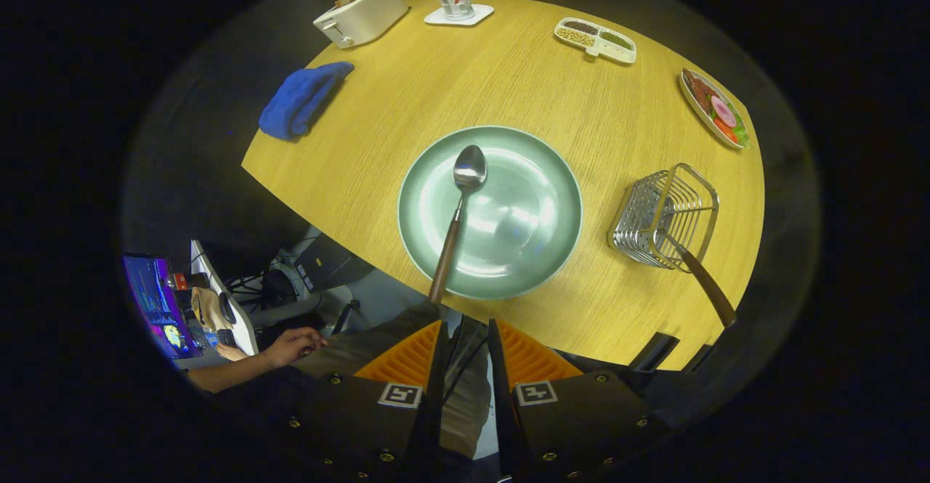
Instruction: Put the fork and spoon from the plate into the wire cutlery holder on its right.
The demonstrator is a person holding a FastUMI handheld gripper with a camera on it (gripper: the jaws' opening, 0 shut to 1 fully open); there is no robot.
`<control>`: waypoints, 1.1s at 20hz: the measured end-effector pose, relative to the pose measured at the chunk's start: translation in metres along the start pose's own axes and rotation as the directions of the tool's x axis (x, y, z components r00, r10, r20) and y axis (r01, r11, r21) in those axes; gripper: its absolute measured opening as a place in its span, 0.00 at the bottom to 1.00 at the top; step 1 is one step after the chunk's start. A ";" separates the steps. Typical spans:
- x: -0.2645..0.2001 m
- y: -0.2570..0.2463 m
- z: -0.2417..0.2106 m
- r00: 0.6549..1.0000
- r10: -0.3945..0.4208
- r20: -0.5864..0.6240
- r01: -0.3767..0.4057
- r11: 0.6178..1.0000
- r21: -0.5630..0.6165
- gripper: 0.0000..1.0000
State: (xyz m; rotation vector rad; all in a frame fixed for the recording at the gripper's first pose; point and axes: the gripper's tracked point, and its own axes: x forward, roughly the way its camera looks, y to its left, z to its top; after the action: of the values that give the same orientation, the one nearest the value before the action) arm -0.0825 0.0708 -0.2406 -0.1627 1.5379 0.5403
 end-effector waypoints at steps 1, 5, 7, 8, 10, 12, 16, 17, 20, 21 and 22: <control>0.004 0.005 0.003 1.000 0.008 0.002 -0.008 1.000 0.001 0.33; 0.023 0.015 0.012 1.000 0.011 -0.003 -0.011 1.000 0.012 0.33; 0.032 0.018 0.016 1.000 0.017 -0.004 -0.017 1.000 0.024 0.33; 0.037 0.019 0.019 1.000 0.013 -0.007 -0.013 1.000 0.027 0.33; 0.048 0.017 0.021 1.000 0.010 -0.022 -0.009 0.999 0.043 0.32; 0.057 0.022 0.025 0.999 0.022 -0.033 -0.020 0.999 0.043 0.32; 0.068 0.022 0.031 0.999 0.010 -0.038 -0.009 0.999 0.042 0.33; 0.073 0.021 0.031 0.999 0.008 -0.045 -0.006 0.999 0.047 0.33; 0.086 0.018 0.029 0.998 0.005 -0.067 -0.002 0.999 0.054 0.32; 0.089 0.017 0.029 0.998 0.004 -0.070 0.000 0.998 0.057 0.33; 0.092 0.013 0.029 0.997 -0.001 -0.073 0.005 0.998 0.059 0.33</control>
State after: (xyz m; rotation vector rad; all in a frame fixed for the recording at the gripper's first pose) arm -0.0669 0.1157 -0.3261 -0.1407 1.6229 0.4907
